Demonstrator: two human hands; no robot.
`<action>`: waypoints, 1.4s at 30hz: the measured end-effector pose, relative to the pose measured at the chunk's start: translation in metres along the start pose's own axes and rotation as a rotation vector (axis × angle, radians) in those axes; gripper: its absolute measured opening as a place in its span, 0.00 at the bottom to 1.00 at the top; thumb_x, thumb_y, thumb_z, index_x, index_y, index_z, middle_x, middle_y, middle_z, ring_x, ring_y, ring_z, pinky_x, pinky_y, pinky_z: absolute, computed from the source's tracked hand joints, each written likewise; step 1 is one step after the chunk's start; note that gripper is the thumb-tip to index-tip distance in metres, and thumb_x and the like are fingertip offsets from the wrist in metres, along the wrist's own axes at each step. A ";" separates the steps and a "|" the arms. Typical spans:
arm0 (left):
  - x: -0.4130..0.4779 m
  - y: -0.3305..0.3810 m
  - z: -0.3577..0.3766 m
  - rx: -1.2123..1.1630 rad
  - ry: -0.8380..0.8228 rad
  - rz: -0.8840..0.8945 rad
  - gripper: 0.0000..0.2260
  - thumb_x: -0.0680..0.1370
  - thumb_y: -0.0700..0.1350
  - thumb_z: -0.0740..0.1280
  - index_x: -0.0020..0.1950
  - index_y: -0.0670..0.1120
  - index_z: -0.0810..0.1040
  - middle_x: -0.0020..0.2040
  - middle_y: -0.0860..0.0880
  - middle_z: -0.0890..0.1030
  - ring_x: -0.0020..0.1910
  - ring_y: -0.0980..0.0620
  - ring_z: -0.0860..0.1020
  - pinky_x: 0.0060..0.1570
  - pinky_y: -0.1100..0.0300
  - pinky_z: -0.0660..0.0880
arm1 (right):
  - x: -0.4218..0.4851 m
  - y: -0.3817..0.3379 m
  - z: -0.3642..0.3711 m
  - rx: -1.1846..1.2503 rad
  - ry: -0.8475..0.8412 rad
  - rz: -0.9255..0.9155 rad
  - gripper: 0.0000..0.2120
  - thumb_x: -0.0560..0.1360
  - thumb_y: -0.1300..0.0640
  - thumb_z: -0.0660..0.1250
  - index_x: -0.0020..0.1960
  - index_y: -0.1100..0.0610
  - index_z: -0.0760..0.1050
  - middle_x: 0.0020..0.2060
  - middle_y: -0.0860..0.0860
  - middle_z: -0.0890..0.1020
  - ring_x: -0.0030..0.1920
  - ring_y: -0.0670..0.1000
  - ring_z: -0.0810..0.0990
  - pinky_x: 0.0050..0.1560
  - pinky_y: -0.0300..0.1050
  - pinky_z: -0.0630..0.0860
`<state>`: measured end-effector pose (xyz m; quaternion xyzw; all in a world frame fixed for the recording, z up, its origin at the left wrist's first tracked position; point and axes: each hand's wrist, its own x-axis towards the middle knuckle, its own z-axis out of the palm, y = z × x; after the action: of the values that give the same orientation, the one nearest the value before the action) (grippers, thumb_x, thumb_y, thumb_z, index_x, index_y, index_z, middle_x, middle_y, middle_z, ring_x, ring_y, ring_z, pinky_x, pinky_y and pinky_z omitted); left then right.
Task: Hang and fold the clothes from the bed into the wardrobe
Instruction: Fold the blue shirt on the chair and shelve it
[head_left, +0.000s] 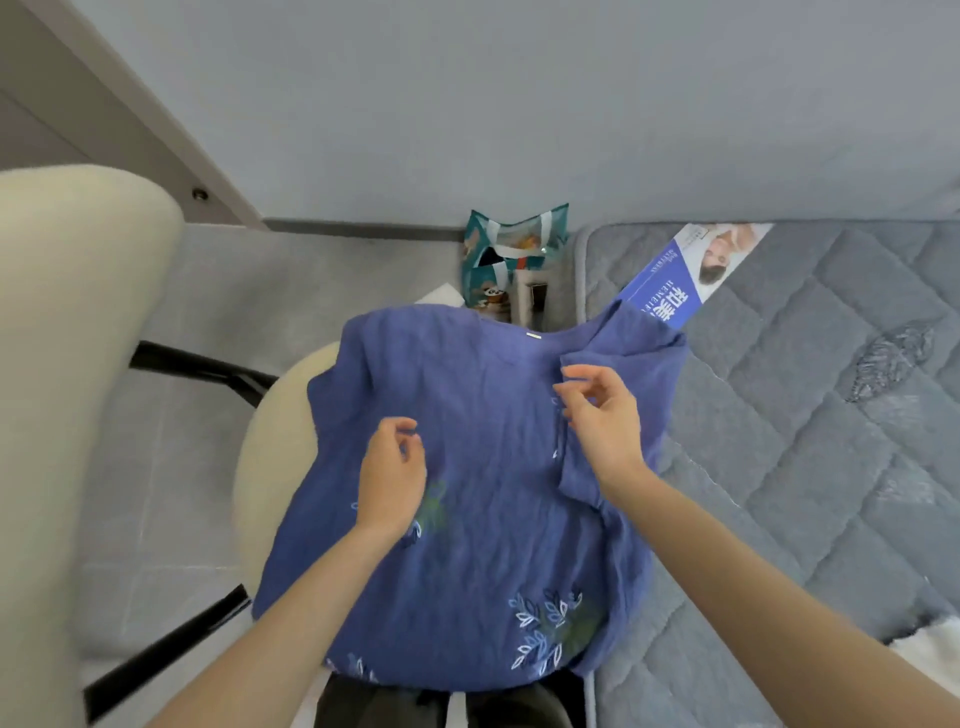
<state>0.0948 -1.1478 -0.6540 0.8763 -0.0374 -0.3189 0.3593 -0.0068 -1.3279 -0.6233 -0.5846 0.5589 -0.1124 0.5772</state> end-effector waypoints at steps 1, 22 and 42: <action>0.005 -0.005 -0.012 -0.015 0.059 -0.019 0.09 0.80 0.40 0.58 0.60 0.44 0.72 0.52 0.48 0.75 0.41 0.53 0.75 0.36 0.68 0.68 | -0.001 -0.002 0.012 -0.031 -0.019 -0.029 0.07 0.76 0.61 0.65 0.48 0.49 0.77 0.39 0.46 0.80 0.38 0.46 0.75 0.43 0.41 0.74; 0.103 -0.043 -0.063 -0.297 0.167 -0.302 0.07 0.79 0.45 0.65 0.45 0.44 0.70 0.44 0.44 0.77 0.44 0.45 0.75 0.51 0.48 0.73 | 0.052 -0.031 0.230 -0.941 -0.471 -0.376 0.12 0.77 0.59 0.66 0.60 0.60 0.74 0.60 0.56 0.74 0.55 0.56 0.76 0.52 0.42 0.69; 0.025 -0.071 -0.053 -0.037 0.004 0.156 0.11 0.72 0.29 0.64 0.37 0.45 0.72 0.36 0.53 0.74 0.38 0.54 0.71 0.37 0.62 0.69 | 0.037 -0.054 0.235 -1.220 -0.600 -0.815 0.15 0.79 0.55 0.62 0.65 0.52 0.75 0.62 0.53 0.72 0.63 0.56 0.65 0.54 0.48 0.70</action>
<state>0.1342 -1.0702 -0.6851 0.8646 -0.0989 -0.2889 0.3990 0.2175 -1.2437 -0.6718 -0.9618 0.0842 0.1735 0.1944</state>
